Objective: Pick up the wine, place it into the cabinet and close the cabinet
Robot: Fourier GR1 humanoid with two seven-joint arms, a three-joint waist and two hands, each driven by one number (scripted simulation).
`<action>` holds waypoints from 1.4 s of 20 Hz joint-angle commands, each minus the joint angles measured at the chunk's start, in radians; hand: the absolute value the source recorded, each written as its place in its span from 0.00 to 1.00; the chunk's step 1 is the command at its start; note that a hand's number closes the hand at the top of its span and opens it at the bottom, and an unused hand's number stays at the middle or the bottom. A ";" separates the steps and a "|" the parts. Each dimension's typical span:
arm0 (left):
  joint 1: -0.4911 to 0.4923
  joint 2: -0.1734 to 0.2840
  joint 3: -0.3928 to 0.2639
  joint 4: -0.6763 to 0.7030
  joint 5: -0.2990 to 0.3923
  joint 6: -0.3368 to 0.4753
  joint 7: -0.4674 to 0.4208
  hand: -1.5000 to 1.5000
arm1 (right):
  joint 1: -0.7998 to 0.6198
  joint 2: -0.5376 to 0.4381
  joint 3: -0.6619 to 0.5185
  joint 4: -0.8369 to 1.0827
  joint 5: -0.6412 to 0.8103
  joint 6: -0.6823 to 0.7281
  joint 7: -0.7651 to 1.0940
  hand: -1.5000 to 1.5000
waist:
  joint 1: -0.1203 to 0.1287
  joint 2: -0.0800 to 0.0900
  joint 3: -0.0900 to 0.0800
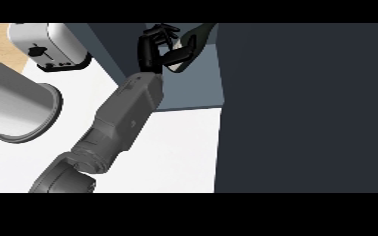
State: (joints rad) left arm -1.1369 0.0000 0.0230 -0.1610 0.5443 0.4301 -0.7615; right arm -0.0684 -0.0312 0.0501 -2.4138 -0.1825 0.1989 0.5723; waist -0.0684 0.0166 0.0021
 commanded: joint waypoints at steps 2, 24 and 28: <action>0.004 0.012 0.010 0.052 -0.012 0.031 -0.003 0.00 | 0.032 -0.021 -0.035 -0.058 -0.063 0.028 -0.014 0.00 | -0.002 0.006 -0.002; 0.052 0.032 0.008 0.080 -0.062 0.064 -0.079 0.00 | 0.006 0.011 0.019 -0.039 -0.024 0.006 -0.015 0.00 | -0.024 0.019 -0.004; 0.065 0.010 0.015 0.072 -0.063 0.035 -0.096 0.00 | -0.010 0.003 0.010 -0.059 -0.026 -0.013 0.017 0.00 | -0.014 0.013 -0.004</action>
State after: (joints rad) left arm -1.0961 -0.0005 0.0258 -0.0971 0.4767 0.4930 -0.8409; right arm -0.0964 -0.0301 0.0610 -2.4096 -0.1851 0.1935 0.5689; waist -0.0819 0.0257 0.0009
